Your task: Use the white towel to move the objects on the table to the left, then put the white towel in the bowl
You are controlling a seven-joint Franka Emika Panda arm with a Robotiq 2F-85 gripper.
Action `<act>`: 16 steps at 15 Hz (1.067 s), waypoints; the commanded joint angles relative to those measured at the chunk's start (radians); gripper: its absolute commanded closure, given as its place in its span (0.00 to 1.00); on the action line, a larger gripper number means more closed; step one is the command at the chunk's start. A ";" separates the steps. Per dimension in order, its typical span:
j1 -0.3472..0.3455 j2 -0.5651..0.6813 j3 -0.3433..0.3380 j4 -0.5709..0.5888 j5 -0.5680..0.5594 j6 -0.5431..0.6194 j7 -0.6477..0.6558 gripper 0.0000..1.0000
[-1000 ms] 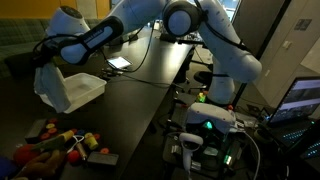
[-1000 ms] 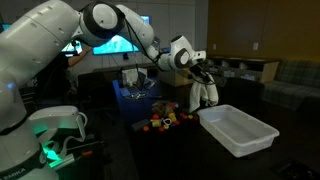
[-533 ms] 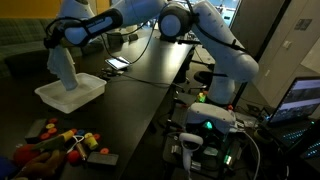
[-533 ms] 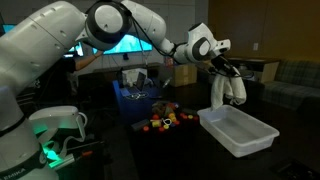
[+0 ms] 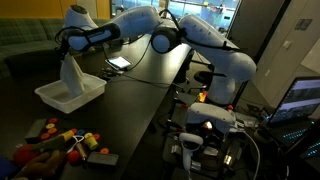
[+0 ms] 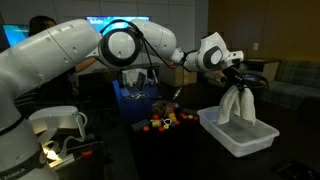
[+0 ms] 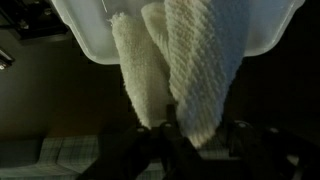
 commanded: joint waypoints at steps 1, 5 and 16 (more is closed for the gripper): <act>-0.037 0.092 0.037 0.191 -0.024 -0.109 -0.056 0.25; -0.062 0.031 0.081 0.190 -0.012 -0.233 -0.151 0.00; -0.130 -0.366 0.159 -0.196 0.045 -0.529 -0.439 0.00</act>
